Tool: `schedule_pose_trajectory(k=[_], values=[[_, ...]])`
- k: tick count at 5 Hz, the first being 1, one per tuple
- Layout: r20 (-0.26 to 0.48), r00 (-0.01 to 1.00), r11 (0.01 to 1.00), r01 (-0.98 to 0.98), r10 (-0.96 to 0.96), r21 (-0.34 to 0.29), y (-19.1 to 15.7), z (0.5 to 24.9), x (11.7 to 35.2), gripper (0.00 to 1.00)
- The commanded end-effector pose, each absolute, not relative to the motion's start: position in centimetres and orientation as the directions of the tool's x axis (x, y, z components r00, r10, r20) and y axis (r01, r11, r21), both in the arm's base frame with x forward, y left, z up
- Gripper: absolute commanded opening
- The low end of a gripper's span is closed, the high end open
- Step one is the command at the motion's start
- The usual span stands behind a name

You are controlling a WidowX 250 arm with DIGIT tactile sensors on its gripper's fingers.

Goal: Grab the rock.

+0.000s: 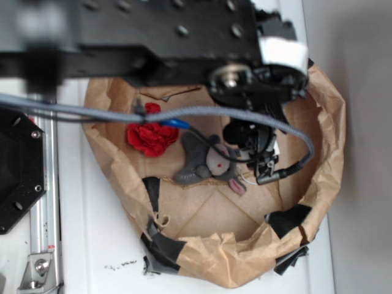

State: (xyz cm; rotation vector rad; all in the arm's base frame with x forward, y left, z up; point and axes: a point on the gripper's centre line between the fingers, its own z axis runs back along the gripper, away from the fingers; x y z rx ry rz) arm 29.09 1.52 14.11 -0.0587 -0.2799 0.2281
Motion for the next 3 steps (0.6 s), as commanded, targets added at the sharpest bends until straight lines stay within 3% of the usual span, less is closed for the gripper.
schedule_pose_trajectory(k=[1, 3], values=[[0.352, 0.925, 0.988, -0.112, 0.143, -0.106, 0.62, 20.60, 27.50, 0.00], [0.286, 0.947, 0.987, -0.126, 0.148, -0.096, 0.79, 19.79, 27.00, 0.00]])
